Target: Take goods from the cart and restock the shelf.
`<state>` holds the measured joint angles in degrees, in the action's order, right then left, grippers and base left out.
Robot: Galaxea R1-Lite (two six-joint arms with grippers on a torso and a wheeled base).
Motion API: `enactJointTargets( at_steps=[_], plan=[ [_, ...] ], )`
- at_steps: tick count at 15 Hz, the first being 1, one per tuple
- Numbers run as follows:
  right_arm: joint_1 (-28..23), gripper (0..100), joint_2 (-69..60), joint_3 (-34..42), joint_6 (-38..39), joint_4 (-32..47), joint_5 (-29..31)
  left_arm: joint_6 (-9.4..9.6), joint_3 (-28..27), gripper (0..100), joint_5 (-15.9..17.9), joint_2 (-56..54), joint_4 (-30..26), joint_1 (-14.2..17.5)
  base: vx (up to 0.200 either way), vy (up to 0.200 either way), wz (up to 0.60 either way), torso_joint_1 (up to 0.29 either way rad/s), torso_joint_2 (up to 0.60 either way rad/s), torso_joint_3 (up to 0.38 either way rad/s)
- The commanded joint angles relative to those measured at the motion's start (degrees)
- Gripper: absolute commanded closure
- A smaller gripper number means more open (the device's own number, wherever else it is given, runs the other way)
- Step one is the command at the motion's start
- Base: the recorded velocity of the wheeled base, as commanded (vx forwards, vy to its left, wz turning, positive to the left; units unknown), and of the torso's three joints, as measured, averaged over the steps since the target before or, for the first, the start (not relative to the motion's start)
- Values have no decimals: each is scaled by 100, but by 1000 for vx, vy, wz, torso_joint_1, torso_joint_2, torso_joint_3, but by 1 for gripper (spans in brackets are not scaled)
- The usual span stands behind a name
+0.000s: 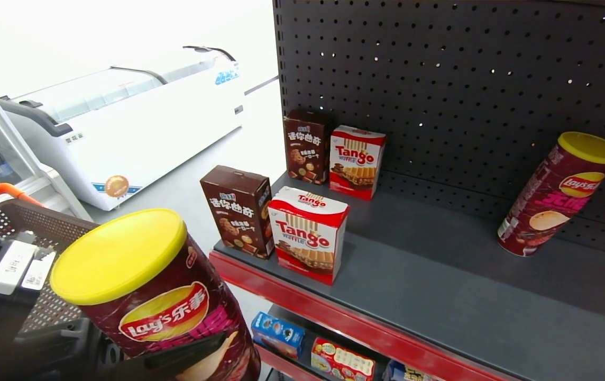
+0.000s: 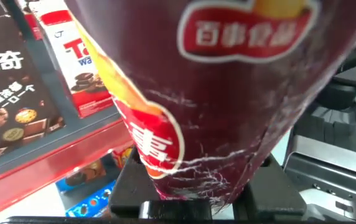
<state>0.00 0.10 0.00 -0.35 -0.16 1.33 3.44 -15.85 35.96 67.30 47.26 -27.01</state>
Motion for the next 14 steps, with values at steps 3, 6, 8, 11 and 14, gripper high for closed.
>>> enactJointTargets(
  at_steps=[3,6,8,11,14],
  plan=[
    [0,0,8,0,-9,-2,-1,-1,-32,100,-1,134,11,-181,0,0,0,0,0,0],
    [0,0,8,0,-9,-2,-10,-1,-41,100,-1,178,20,-190,0,0,0,0,0,0],
    [0,0,8,0,-9,-2,-10,-1,-112,100,-1,231,20,-181,0,0,0,0,0,0],
    [0,0,8,0,-9,-2,-10,-1,-270,100,-1,398,20,-164,0,0,-400,2,-2,-2],
    [0,0,8,0,-9,-2,-10,-1,-375,100,-10,564,29,-137,0,0,-600,-1,-1,1]
  ],
)
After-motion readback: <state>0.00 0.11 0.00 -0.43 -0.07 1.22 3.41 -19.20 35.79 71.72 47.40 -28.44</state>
